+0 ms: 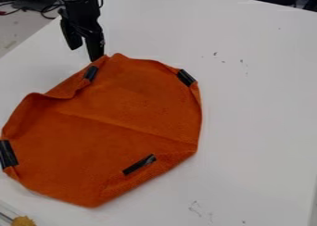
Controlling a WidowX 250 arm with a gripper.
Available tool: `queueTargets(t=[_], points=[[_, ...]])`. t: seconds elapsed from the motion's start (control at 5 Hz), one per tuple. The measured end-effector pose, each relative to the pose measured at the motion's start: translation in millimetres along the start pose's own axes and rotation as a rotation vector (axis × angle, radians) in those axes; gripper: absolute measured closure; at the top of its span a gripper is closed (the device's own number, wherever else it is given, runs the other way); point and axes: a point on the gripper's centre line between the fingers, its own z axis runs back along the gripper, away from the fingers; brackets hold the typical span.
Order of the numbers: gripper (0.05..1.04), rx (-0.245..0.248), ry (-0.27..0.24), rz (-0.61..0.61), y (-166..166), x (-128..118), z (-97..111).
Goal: Unholding the cloth in top left
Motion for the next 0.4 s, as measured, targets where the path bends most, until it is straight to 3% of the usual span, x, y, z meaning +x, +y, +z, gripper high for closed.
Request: queueTargets(t=[0.4], points=[[0.083, -0.039, 0.055, 0.028, -17, -13, -28]])
